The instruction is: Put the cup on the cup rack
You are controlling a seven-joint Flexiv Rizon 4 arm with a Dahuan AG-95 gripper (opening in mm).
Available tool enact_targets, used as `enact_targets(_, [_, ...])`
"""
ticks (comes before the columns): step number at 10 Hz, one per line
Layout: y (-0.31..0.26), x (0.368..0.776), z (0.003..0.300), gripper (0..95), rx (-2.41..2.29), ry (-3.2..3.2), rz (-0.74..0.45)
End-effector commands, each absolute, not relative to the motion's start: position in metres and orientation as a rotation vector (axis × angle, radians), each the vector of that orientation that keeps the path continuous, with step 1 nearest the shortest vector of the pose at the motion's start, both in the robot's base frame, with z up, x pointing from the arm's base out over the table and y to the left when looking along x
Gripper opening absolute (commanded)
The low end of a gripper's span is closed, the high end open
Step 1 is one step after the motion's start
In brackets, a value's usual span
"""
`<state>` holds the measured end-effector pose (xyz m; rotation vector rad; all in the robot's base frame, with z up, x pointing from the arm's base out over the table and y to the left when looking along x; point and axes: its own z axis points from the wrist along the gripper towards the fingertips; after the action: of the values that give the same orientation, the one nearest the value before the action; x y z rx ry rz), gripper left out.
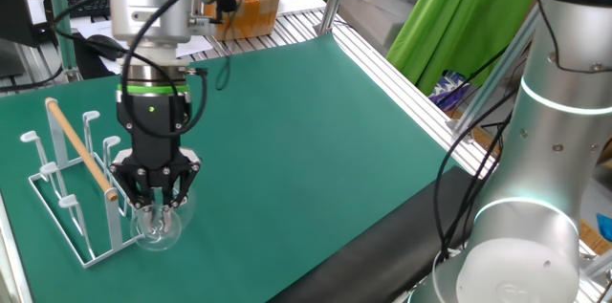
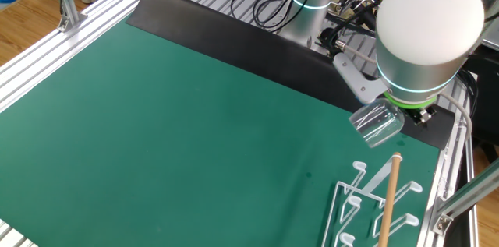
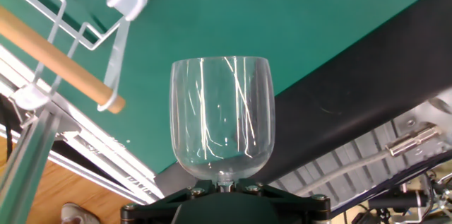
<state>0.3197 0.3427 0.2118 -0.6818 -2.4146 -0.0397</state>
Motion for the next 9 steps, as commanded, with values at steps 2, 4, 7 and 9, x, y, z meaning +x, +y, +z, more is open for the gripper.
enact_targets(2, [0.3440,0.3202,0.2145,0.0,-0.701,-2.392,-0.052])
enact_targets(4, [0.3454,0.3219,0.2161,0.0,-0.701,-2.377,-0.048])
enact_targets(7, [0.3465,0.3221,0.2158,0.0,-0.714,-2.361,-0.053])
enact_targets(9, [0.3470,0.3223,0.2152,0.0,-0.729,-2.326,-0.077])
